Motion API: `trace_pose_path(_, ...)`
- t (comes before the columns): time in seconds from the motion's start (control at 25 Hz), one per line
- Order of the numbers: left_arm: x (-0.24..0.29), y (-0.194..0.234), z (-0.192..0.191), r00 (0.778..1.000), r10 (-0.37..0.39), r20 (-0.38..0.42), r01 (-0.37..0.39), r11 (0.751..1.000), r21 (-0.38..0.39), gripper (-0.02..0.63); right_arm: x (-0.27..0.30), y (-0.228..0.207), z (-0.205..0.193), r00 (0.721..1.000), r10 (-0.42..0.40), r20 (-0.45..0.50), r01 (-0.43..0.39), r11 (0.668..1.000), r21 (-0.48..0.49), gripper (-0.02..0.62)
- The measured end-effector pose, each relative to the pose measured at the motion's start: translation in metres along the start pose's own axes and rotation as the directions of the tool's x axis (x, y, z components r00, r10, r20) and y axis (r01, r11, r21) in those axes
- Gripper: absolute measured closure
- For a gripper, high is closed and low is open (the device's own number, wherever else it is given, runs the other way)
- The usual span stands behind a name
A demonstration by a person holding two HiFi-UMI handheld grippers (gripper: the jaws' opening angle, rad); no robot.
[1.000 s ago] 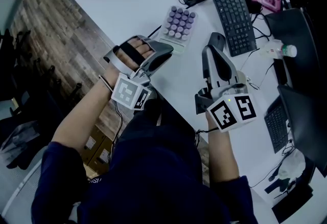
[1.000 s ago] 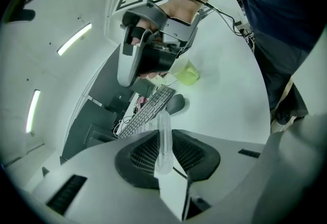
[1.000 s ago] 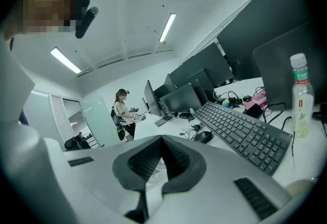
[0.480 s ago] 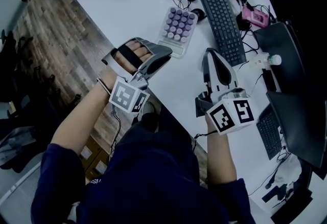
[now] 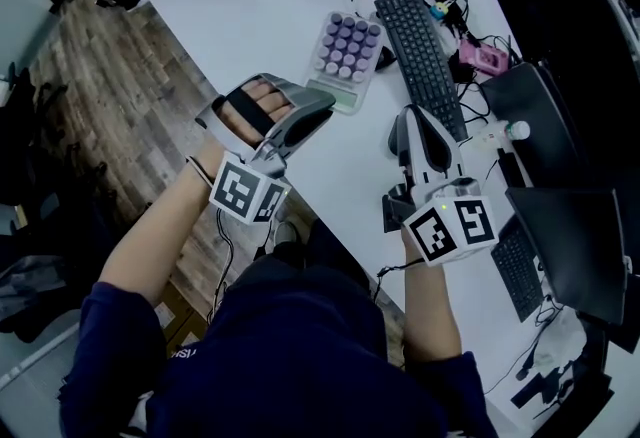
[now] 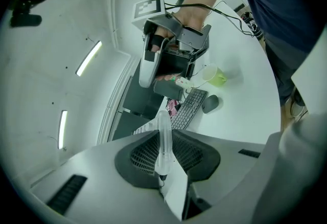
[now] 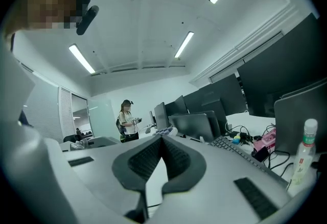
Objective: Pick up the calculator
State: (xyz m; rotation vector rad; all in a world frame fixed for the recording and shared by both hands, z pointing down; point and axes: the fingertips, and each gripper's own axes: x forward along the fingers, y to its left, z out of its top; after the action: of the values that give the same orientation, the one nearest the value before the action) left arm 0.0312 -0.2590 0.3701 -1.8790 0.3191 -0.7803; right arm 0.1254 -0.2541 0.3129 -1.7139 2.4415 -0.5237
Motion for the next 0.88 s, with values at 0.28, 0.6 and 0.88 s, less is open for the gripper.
trace_pose_path(0.28,-0.011,0.027,0.006,0.999,0.048,0.002,-0.048,0.999,0.025,0.511,-0.005,0.009,0.025,0.999,0.009,0.036,-0.008,0.999,-0.033,0.591)
trace_pose_path(0.6,-0.021,0.053,0.018,0.995,0.099,0.015,-0.099,0.994,0.05,0.511,-0.012,0.018,0.049,0.997,0.023,0.079,-0.017,0.998,-0.068,0.591)
trace_pose_path(0.88,-0.031,0.07,0.025,0.991,0.133,0.022,-0.134,0.988,0.072,0.511,-0.016,0.029,0.065,0.994,0.035,0.104,-0.025,0.995,-0.095,0.591)
